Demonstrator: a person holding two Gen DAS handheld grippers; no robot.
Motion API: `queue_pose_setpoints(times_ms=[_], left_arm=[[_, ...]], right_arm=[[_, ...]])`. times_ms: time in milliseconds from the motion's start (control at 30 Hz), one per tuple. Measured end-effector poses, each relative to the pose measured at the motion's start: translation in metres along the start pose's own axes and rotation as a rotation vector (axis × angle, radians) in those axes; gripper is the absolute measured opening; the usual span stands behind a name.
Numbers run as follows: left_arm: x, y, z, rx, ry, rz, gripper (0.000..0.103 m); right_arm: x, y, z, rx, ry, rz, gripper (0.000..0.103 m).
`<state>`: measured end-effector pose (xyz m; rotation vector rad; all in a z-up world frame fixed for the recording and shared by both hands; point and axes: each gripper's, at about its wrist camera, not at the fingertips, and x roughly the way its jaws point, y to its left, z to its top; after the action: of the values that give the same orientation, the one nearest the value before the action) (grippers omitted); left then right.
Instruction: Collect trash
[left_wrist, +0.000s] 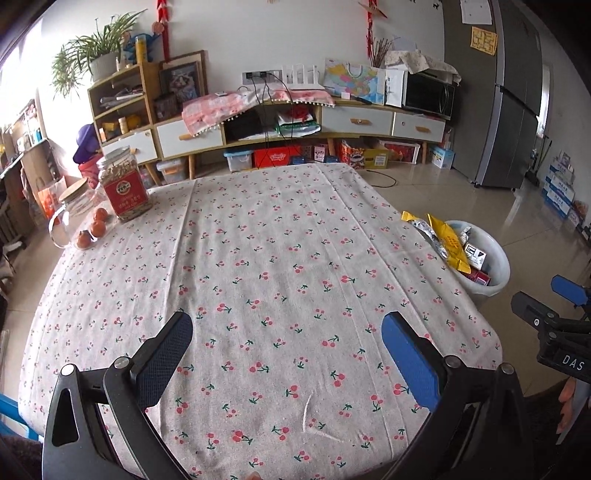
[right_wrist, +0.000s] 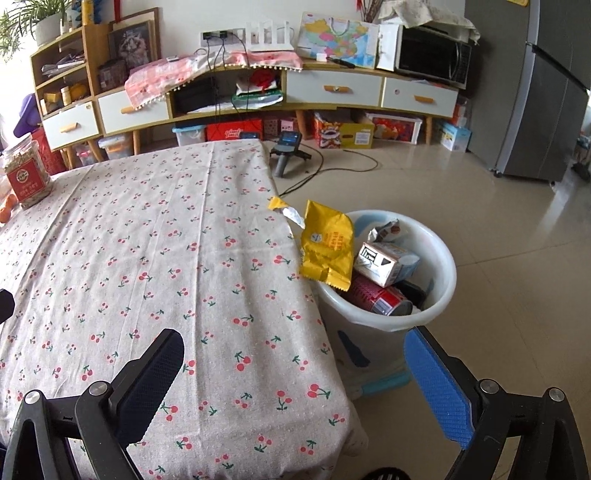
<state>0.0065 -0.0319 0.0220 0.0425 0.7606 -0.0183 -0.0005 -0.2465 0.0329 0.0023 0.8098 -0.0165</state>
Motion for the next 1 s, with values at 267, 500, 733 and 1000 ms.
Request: queue_pose_setpoints(times_ms=[267,500,733,1000], left_arm=[[0.0008,-0.0004,-0.0016,-0.008,0.014,-0.010,0.103],[0.0010,-0.0009,-0.0014,-0.009,0.015,-0.010,0.103],[0.0022,0.0000,-0.0007,-0.013,0.024,-0.008,0.103],[0.0042,-0.0003,-0.0016,-0.012,0.029,-0.012,0.103]], right_arm=[[0.0028,0.0015,-0.0035,0.002,0.013,0.005,0.099],[0.0022,-0.0016,-0.0034,0.016,0.014,0.007,0.099],[0.0021,-0.0018,-0.0037,0.018,0.012,0.007,0.099],[0.0023,-0.0026,-0.0031,0.018,0.011,0.006,0.099]])
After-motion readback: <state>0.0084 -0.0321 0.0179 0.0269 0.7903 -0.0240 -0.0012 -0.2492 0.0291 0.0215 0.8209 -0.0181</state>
